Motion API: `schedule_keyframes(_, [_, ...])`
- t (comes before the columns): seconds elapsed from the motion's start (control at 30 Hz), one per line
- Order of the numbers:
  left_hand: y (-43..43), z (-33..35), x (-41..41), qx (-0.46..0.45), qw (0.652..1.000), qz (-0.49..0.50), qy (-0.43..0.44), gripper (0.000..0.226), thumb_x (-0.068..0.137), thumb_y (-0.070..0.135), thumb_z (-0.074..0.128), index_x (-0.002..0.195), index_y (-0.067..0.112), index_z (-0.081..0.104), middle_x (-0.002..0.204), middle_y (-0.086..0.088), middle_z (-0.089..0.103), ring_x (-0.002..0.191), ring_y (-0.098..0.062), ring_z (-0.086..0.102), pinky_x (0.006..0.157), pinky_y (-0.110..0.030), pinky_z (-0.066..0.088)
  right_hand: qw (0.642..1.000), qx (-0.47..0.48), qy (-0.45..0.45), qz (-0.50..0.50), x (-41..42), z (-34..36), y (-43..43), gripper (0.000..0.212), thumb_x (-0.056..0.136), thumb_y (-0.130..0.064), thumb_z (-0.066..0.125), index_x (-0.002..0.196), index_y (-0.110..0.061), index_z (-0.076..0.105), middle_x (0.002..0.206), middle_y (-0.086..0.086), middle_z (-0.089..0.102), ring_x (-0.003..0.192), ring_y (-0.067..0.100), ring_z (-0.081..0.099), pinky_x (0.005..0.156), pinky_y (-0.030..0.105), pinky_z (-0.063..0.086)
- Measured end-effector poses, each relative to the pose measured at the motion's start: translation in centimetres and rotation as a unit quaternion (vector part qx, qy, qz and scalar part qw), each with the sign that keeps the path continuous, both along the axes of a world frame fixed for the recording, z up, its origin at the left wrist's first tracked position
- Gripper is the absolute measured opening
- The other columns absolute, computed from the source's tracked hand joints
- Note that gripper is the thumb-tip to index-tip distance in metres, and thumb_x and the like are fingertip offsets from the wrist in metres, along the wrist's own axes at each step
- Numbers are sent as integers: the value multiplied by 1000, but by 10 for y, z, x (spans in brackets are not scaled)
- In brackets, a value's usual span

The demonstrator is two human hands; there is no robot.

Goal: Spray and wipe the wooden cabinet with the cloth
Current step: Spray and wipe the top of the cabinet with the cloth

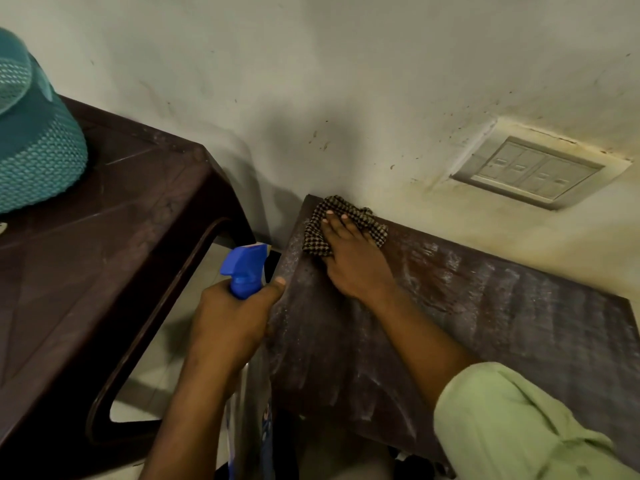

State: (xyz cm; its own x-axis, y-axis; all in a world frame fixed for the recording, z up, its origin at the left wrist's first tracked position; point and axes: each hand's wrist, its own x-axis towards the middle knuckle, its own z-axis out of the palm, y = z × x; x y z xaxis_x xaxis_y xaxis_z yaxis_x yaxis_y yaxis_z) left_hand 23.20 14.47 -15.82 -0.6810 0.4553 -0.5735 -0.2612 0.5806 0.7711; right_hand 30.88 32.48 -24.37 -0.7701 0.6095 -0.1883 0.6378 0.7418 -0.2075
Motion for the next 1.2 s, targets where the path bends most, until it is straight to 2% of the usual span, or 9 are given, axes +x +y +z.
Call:
schedule_keyframes(0.1, [-2,2,1,9,1000,-1,6,25,84,38,64,91,15,58,97,-21,65,89,-35,63,73,-39,49,1000,-8,1,-24,6,2,10,64,97,-27,41,153,-18,10,161,-3,1,148,15,0,118,40,4])
schedule_keyframes(0.3, [1,-2,3,1,999,-12,32,26,82,43,64,89,18,59,86,-14,66,79,-29,65,75,-41,52,998,-23,3,-65,-29,3,10,63,97,-29,38,152,-12,13,161,1,6,148,24,3,119,47,9])
schedule_keyframes(0.4, [2,-2,3,-6,999,-18,35,27,82,43,65,88,18,59,85,-14,66,79,-29,65,74,-41,52,999,-14,2,-35,-26,1,8,64,97,-28,40,153,-14,12,161,-1,4,148,22,0,118,46,6])
schedule_keyframes(0.63, [0,2,1,-2,1000,-7,12,24,84,41,64,88,18,58,89,-15,66,83,-30,64,69,-35,49,994,-16,-16,106,8,7,-9,71,93,-21,44,153,-24,7,161,-8,-2,148,12,-4,119,39,1])
schedule_keyframes(0.73, [-4,3,0,-1,1000,-1,18,23,84,39,64,87,18,57,91,-17,66,85,-31,64,72,-37,50,995,-16,-24,94,-3,10,6,68,94,-22,42,153,-21,9,161,-5,-1,148,15,-1,120,42,7])
schedule_keyframes(0.9, [-6,5,-4,2,1000,0,24,24,83,39,64,90,16,58,97,-21,66,89,-35,64,79,-44,52,999,-33,-30,30,-44,8,16,63,98,-27,38,153,-15,11,162,0,2,148,22,2,118,46,9])
schedule_keyframes(1.03, [-5,7,-4,6,1000,2,22,23,82,39,66,86,19,56,97,-21,66,89,-36,64,79,-45,52,996,-26,-3,81,-21,5,-13,67,95,-23,43,153,-19,10,161,-4,1,148,17,-1,120,44,8])
schedule_keyframes(1.2, [-7,7,-4,14,999,6,31,20,83,38,65,85,22,54,95,-19,66,89,-35,65,78,-44,53,990,-18,-18,137,7,8,-27,72,92,-23,47,153,-25,8,161,-10,-1,148,11,-3,119,38,4])
